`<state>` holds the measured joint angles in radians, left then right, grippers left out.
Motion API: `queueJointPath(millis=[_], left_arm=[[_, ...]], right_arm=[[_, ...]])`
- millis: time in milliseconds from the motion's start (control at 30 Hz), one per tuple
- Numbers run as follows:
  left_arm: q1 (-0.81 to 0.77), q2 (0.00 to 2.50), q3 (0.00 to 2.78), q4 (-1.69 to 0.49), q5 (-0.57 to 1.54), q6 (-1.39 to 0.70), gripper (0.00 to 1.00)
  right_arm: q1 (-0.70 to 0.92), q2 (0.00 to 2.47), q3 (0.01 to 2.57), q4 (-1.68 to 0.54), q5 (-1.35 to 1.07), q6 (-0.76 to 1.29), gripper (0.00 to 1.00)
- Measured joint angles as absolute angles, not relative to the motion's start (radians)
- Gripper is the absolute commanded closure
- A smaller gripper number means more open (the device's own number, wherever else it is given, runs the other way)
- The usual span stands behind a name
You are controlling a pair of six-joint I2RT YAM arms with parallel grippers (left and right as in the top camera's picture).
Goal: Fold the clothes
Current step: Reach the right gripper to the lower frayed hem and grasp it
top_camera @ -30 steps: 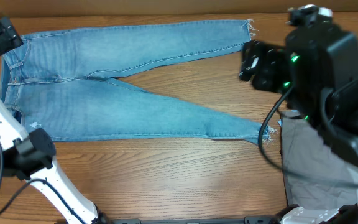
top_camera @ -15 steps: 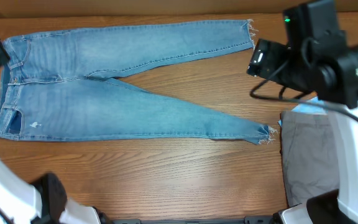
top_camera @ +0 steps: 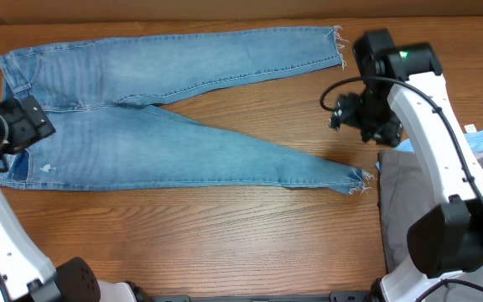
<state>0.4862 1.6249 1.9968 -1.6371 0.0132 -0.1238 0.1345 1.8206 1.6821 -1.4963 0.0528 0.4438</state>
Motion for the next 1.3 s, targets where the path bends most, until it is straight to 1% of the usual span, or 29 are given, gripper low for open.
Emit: queueJointPath(millis=[33, 167, 333, 467, 533, 633, 733, 767, 833, 933, 1000, 1033, 1167, 1300], left_arm=[[0.486, 1.631, 1.954, -1.613, 0.01, -0.127, 0.04], [0.486, 1.661, 1.821, -1.532, 0.005, -0.133, 0.04], [0.486, 1.722, 1.705, -1.444, 0.002, -0.134, 0.06], [0.486, 1.779, 1.654, -1.414, 0.002, -0.137, 0.07], [0.486, 1.804, 1.642, -1.413, 0.002, -0.137, 0.07], [0.486, 1.835, 1.64, -1.413, 0.001, -0.137, 0.06], [0.486, 1.853, 1.639, -1.412, 0.001, -0.137, 0.07], [0.486, 1.854, 1.639, -1.41, 0.001, -0.137, 0.06], [0.486, 1.854, 1.639, -1.406, 0.001, -0.137, 0.06], [0.486, 1.854, 1.638, -1.404, 0.001, -0.137, 0.06], [0.486, 1.854, 1.638, -1.405, -0.001, -0.137, 0.06], [0.486, 1.854, 1.638, -1.404, -0.001, -0.137, 0.07], [0.486, 1.854, 1.638, -1.405, -0.001, -0.137, 0.07], [0.486, 1.854, 1.638, -1.405, -0.001, -0.137, 0.06]], right_arm=[[0.101, 1.821, 1.601, -1.45, 0.032, 0.433, 0.18], [0.022, 1.821, 1.425, -1.324, -0.038, 0.413, 0.23], [-0.054, 1.821, 1.25, -1.174, -0.119, 0.407, 0.23], [-0.058, 1.821, 1.18, -1.078, -0.167, 0.404, 0.24], [-0.056, 1.821, 1.155, -1.06, -0.187, 0.403, 0.32], [-0.056, 1.821, 1.111, -1.037, -0.199, 0.403, 0.32], [-0.057, 1.821, 1.06, -0.991, -0.194, 0.418, 0.4], [-0.057, 1.821, 1.048, -0.981, -0.192, 0.422, 0.46], [-0.059, 1.808, 1.032, -0.96, -0.19, 0.426, 0.59], [-0.059, 1.803, 1.027, -0.927, -0.191, 0.429, 0.83], [-0.059, 1.804, 1.029, -0.917, -0.192, 0.43, 0.94], [-0.059, 1.804, 1.031, -0.919, -0.192, 0.431, 0.96], [-0.059, 1.805, 1.096, -0.97, -0.189, 0.406, 0.96], [-0.058, 1.805, 1.278, -0.977, -0.188, 0.352, 0.96]])
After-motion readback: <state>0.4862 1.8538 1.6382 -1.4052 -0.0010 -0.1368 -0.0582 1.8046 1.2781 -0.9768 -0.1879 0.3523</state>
